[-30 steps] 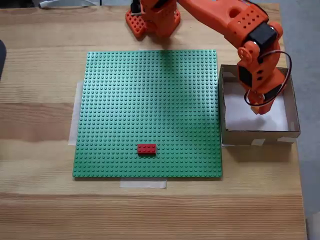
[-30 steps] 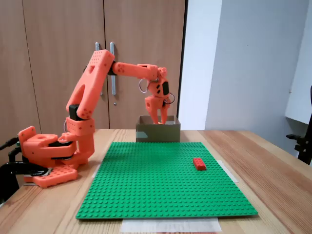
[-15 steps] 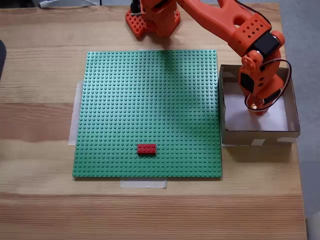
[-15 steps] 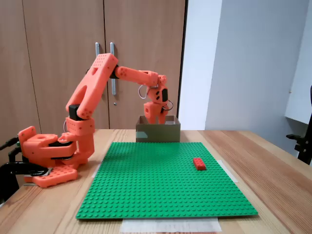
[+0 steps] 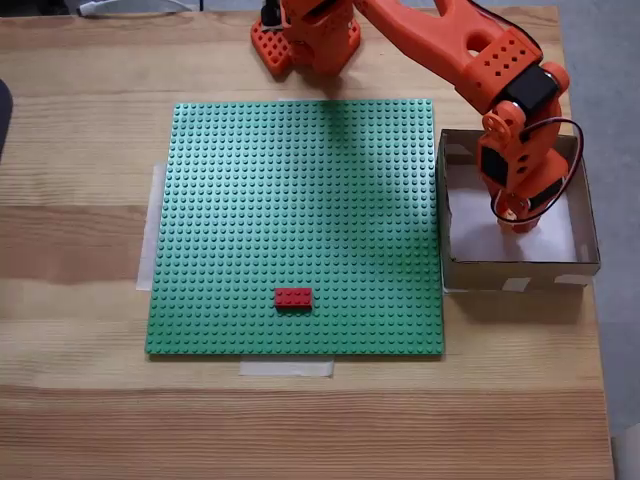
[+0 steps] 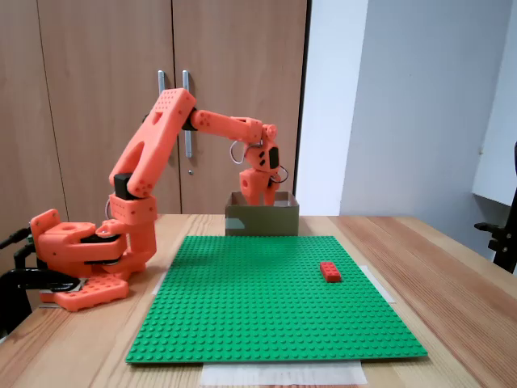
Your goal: Pick the yellow lego block and put it in the box.
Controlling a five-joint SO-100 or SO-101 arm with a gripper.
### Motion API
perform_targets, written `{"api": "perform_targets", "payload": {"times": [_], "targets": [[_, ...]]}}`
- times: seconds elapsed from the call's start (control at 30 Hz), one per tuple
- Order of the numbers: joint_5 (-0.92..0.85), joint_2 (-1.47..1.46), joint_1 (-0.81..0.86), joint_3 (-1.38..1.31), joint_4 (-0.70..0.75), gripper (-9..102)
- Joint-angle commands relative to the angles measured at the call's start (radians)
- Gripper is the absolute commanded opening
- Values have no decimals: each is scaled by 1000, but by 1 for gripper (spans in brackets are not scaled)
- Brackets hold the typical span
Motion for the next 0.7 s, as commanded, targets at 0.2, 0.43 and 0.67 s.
{"api": "perform_targets", "payload": {"times": [0.2, 0.43, 0.67], "targets": [[-2, 114, 18, -15, -34, 14], [-5, 187, 6, 8, -46, 13], [-29, 298, 17, 77, -104, 10]]}}
